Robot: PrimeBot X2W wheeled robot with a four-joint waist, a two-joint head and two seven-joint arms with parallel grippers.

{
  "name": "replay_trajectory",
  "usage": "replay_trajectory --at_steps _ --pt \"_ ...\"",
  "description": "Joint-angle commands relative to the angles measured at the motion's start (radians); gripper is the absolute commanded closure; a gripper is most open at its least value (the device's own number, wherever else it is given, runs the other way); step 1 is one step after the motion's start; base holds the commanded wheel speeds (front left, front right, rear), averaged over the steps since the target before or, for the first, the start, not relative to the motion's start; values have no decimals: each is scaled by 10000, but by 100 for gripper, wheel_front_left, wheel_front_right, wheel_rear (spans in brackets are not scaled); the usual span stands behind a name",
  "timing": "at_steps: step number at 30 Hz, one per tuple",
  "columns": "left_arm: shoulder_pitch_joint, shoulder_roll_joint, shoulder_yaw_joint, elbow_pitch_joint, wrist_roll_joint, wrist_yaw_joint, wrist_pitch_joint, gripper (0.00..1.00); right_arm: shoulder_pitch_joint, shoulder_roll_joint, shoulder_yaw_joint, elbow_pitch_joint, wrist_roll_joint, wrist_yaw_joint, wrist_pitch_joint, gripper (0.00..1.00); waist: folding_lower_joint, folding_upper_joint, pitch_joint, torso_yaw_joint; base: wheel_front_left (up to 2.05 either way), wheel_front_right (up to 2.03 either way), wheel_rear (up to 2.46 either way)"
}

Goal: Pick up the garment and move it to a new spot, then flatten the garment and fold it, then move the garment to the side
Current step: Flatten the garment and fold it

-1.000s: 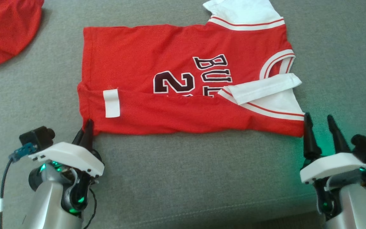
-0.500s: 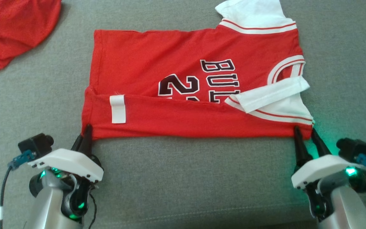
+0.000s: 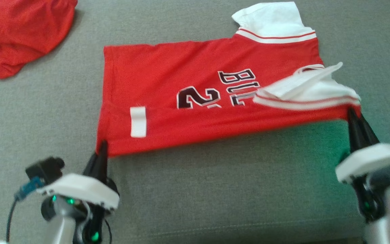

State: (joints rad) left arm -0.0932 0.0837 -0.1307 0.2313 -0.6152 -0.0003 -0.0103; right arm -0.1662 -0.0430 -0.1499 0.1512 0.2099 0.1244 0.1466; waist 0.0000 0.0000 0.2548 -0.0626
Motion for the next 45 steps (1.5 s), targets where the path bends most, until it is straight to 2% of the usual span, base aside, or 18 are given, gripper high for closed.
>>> replay_trajectory --at_steps 1,6,14,15,16,17,18,19,20,27,34,39,45 --pt "356 105 270 -622 -79 52 -76 100 568 -72 -116 -817 -60 63 484 100 0 0 -12 58 0 0 0" --pt "1407 27 -35 -1418 -131 222 198 100 1671 -72 -632 -1737 43 63 1538 100 0 0 7 152 0 0 0" --pt "1734 -63 -363 -1298 -99 399 289 100 2008 -72 -890 -1323 379 63 1709 100 0 0 -1 171 0 0 0" --pt "1709 -64 -384 -1223 -79 403 270 93 1992 -72 -879 -1207 388 63 1658 100 0 0 -5 155 0 0 0" --pt "1687 -62 -399 -1160 -61 406 251 60 1983 -72 -850 -1100 391 63 1612 100 0 0 -14 134 0 0 0" --pt "1669 -48 -409 -1115 -31 411 221 9 1970 -72 -823 -1009 398 63 1548 83 0 0 -23 112 0 0 0" --pt "1655 -33 -405 -1089 -5 420 178 0 1955 -72 -804 -920 413 63 1465 59 0 0 -34 87 0 0 0" --pt "1642 -11 -379 -1088 14 434 126 0 1954 -72 -784 -835 411 63 1387 26 0 0 -46 61 0 0 0" --pt "1629 34 -350 -1104 54 457 72 0 1957 -72 -769 -755 399 63 1308 0 0 0 -63 31 0 0 0" --pt "1127 695 -118 -1528 474 544 -38 0 1985 -72 -843 -806 326 63 806 0 0 0 -169 -195 0 0 0" --pt "-690 1765 -365 -1771 1181 352 979 0 1597 -72 -668 -1891 55 63 566 0 0 0 88 -380 0 0 0" --pt "-2196 2296 -580 -1200 1589 250 1804 0 973 -72 45 -2503 -107 63 625 0 0 0 570 -589 0 0 0" --pt "-3683 2640 -717 29 2002 307 2259 0 6 -76 988 -2618 -315 63 698 0 0 0 1342 -817 0 0 0"
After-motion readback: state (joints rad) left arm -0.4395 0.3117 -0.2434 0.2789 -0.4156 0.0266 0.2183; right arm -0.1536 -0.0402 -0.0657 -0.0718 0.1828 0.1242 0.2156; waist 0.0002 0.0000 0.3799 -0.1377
